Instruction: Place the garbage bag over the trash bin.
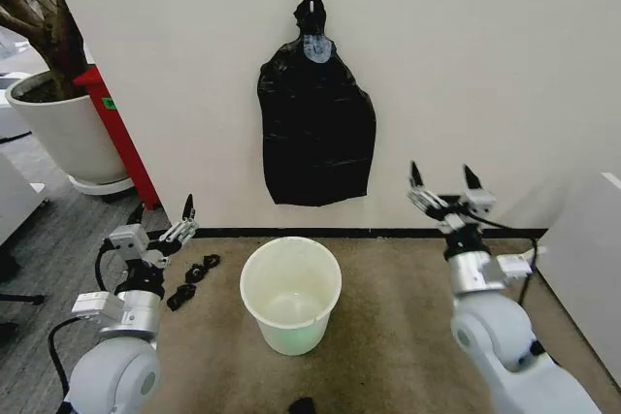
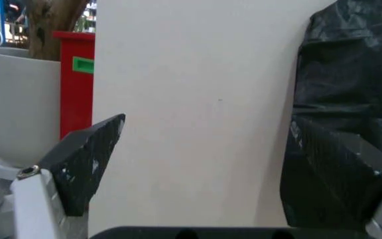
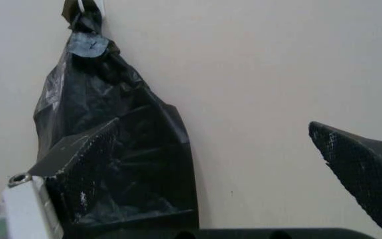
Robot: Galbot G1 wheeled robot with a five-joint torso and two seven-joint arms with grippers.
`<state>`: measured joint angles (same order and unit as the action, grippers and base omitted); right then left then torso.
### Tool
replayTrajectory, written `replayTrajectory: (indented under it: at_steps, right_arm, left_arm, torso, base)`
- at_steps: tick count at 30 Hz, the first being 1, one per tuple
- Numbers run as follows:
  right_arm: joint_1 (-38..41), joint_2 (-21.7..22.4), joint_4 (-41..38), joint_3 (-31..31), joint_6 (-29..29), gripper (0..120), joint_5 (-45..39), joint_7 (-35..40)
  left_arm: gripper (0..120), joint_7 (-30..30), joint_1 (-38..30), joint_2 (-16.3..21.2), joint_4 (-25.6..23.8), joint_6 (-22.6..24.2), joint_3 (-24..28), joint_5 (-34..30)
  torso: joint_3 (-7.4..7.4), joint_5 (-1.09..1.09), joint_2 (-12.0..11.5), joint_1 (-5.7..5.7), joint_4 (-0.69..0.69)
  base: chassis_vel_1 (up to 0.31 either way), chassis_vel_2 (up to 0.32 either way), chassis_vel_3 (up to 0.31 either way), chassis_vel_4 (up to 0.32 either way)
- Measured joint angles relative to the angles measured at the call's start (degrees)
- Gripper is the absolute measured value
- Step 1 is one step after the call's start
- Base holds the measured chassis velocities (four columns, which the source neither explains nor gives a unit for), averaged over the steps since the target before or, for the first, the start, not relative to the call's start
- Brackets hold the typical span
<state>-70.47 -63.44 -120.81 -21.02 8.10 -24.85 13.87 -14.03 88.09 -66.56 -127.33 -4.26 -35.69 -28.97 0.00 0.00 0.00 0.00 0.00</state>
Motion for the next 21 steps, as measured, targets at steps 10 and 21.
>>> replayTrajectory:
  at_steps: [10, 21]
  right_arm:
    - [6.90, -1.15, 4.22, 4.95, 0.27, 100, -1.75, 1.30]
    - [22.54, -4.31, 14.03, 16.04, 0.71, 100, -5.22, 5.10]
  left_arm:
    - [99, -0.05, -1.25, -1.36, 3.57, -1.09, 0.57, 0.94]
    - [99, 0.27, -1.54, -1.55, 4.81, -2.08, 0.45, 1.37]
  torso:
    - [0.00, -0.01, 0.00, 0.00, 0.00]
    - [0.01, -0.01, 0.00, 0.00, 0.01]
  base:
    - [0.000, 0.000, 0.000, 0.000]
    - [0.000, 0.000, 0.000, 0.000]
